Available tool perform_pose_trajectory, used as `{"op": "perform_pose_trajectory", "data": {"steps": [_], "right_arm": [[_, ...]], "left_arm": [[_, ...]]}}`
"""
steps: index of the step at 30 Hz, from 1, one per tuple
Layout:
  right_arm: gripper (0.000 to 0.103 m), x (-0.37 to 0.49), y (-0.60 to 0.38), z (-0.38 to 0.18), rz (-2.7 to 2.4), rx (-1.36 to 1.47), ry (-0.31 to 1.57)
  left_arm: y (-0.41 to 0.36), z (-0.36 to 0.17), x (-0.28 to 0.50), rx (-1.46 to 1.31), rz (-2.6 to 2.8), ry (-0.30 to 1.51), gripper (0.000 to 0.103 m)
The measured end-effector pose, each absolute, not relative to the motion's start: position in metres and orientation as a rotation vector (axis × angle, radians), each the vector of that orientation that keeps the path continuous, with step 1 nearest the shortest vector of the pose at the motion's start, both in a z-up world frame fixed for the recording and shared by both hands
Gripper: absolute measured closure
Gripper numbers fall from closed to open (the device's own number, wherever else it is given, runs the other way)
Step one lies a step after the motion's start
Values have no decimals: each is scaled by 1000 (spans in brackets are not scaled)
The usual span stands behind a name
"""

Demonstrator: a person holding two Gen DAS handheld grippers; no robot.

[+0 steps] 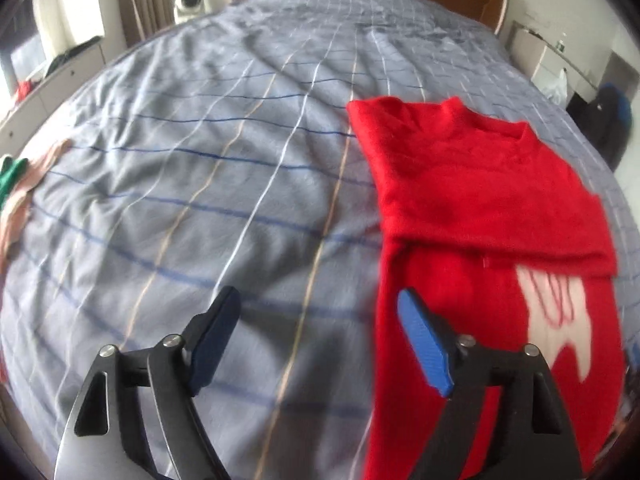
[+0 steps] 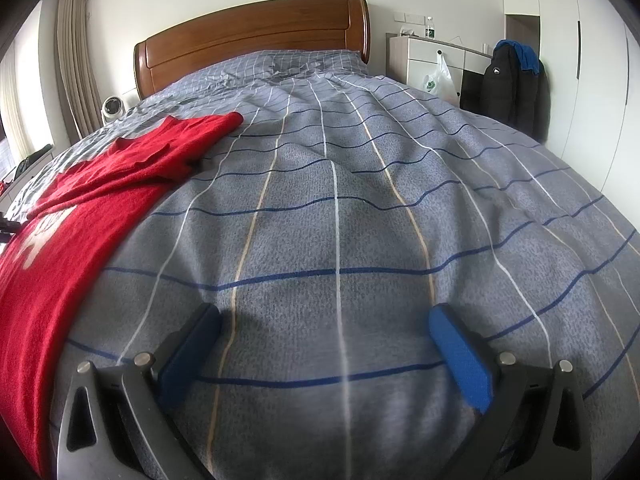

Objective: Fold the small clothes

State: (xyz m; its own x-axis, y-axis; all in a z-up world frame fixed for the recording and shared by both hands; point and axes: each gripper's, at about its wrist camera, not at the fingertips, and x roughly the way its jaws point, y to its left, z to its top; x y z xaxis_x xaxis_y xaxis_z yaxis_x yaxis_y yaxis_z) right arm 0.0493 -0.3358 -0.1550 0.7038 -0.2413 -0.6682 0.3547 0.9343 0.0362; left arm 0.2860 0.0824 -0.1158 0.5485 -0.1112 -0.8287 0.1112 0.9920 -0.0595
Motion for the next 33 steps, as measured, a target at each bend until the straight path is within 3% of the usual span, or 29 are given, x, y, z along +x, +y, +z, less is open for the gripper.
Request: {"op": "perform_pose_trajectory", "data": {"steps": [5, 7, 9, 11, 33], "right_arm": [[0, 49, -335, -155, -333, 166, 718], [0, 49, -336, -155, -334, 165, 718], [0, 49, -335, -155, -335, 164, 718], [0, 49, -335, -155, -335, 164, 718], [1, 52, -333, -159, -362, 134, 731]], "left_arm": [[114, -126, 259, -39, -75, 969, 19], [120, -129, 253, -27, -43, 938, 14], [123, -136, 245, 24, 1, 898, 2], [126, -151, 240, 47, 10, 881, 0], [130, -162, 231, 19, -8, 794, 0]]}}
